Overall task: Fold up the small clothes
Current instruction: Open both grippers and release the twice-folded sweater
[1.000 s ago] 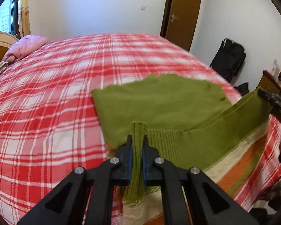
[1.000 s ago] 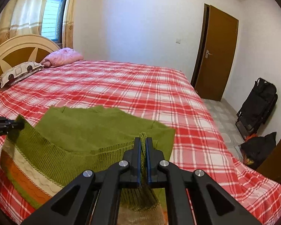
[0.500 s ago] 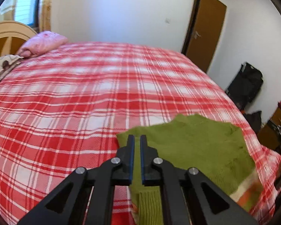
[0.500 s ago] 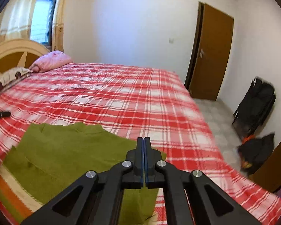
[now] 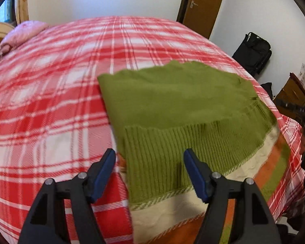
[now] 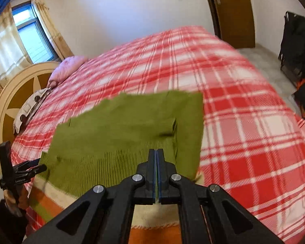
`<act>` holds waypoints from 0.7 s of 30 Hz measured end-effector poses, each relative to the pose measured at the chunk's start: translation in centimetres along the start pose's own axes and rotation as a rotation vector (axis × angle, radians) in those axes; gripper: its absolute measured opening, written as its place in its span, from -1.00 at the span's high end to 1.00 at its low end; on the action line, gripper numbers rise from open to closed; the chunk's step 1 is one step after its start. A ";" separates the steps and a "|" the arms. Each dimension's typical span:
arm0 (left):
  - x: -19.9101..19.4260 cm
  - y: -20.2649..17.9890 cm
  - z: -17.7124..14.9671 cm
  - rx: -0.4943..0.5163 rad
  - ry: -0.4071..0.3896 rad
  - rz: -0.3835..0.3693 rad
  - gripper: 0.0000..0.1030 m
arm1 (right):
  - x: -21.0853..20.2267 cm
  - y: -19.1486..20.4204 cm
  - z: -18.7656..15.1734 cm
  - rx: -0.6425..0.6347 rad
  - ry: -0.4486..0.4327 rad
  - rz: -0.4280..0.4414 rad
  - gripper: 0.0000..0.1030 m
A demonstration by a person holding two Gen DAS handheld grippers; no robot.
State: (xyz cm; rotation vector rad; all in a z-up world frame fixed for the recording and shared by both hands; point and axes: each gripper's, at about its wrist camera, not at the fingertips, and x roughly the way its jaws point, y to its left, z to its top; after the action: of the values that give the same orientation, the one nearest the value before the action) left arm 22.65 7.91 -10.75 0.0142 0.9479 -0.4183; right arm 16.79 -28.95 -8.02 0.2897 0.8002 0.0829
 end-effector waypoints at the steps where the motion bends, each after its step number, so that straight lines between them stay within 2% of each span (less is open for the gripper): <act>1: 0.2 0.0 -0.1 -0.004 0.007 -0.004 -0.40 | 0.2 -0.1 -0.2 0.006 0.001 0.009 0.98; 6: 0.6 -0.6 -0.7 0.020 0.022 0.022 -0.40 | 0.9 -0.2 -0.2 0.000 -0.002 0.007 0.97; 8: 0.7 -0.6 -0.8 0.025 0.024 0.029 -0.40 | 1.2 -0.1 -0.1 -0.015 0.005 -0.001 0.85; 9: 0.7 -0.6 -0.8 0.024 0.023 0.028 -0.40 | 1.2 -0.1 0.0 -0.020 0.009 -0.005 0.27; 10: 0.7 -0.6 -0.8 0.023 0.024 0.029 -0.40 | 1.2 -0.2 0.0 -0.021 0.013 0.003 -0.64; 11: 0.7 -0.6 -0.8 0.021 0.025 0.029 -0.40 | 1.1 -0.3 0.0 -0.016 0.009 0.023 -0.83; 13: 0.6 -0.6 -0.9 0.023 0.022 0.031 -0.40 | 0.3 -0.3 -0.2 0.002 -0.006 0.078 -0.84; 14: 0.6 -0.7 -1.0 0.024 0.020 0.030 -0.40 | 0.0 -0.2 -0.2 -0.001 -0.012 0.062 -0.84; 16: 0.7 -0.7 -1.0 0.027 0.022 0.030 -0.40 | -0.7 0.6 -0.3 -0.056 -0.041 -0.027 -0.83; 18: 1.1 -0.8 -0.8 0.028 0.025 0.034 -0.40 | -0.4 1.4 -0.4 -0.112 -0.025 -0.083 -0.82; 20: 1.0 -0.9 -0.9 0.029 0.023 0.030 -0.40 | 0.6 1.7 -0.2 -0.140 0.004 -0.098 -0.68; 21: 0.9 -0.9 -0.9 0.025 0.021 0.022 -0.40 | 1.2 1.7 -0.1 -0.152 0.017 -0.103 -0.51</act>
State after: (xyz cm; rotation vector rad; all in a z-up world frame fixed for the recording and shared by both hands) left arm 22.07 6.95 -11.81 0.0513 0.9624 -0.4105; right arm 17.57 -27.05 -8.39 0.1041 0.8198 0.0486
